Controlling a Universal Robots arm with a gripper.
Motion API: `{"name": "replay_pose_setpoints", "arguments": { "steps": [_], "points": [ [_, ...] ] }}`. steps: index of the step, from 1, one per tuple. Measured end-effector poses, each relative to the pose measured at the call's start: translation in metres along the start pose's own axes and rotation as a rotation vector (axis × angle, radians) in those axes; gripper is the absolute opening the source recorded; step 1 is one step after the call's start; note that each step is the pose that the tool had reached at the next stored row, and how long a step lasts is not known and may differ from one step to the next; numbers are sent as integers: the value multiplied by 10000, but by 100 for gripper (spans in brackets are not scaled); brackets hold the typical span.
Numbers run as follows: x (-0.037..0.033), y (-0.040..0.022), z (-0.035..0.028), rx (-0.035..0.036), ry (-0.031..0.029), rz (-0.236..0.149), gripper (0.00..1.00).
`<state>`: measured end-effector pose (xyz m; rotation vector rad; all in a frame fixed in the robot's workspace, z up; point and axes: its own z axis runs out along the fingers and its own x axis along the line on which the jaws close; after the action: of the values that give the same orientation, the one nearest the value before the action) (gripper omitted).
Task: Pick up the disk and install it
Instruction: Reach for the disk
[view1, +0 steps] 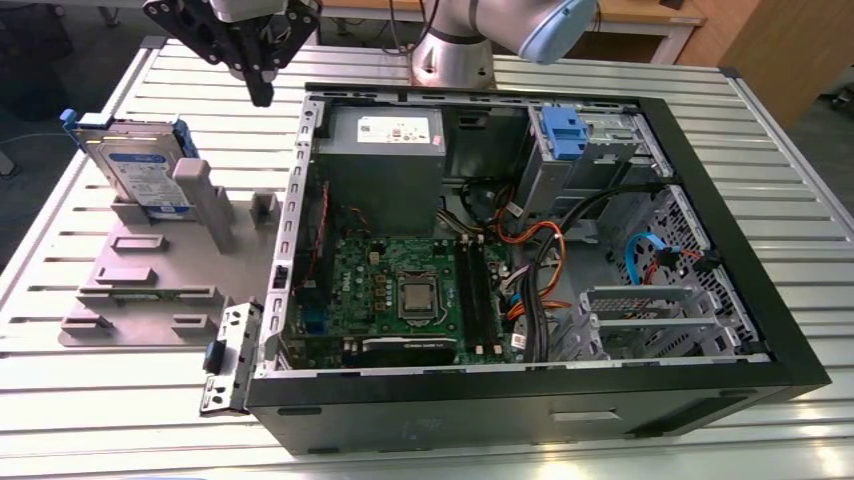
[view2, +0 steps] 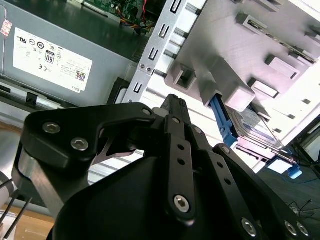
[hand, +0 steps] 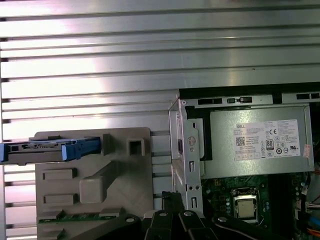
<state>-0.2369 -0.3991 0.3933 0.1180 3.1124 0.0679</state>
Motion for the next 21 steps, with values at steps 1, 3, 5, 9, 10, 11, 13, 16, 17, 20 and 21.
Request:
{"name": "replay_pose_setpoints", "arguments": {
  "steps": [1,3,5,9,10,11,13,16,17,20,21],
  "points": [
    [2,0,0,0,1,1,11],
    [12,-1,0,0,0,1,11],
    [27,-2,-1,0,0,0,11],
    [50,-4,-1,0,0,0,11],
    [50,-4,-1,0,0,-1,11],
    [50,-4,-1,1,1,-1,11],
    [51,-4,-1,0,1,0,11],
    [52,-4,-2,0,1,0,11],
    [56,-4,-2,1,1,1,11],
    [65,-5,-2,1,1,0,11],
    [70,-5,-2,1,1,0,11]
  ]
}}
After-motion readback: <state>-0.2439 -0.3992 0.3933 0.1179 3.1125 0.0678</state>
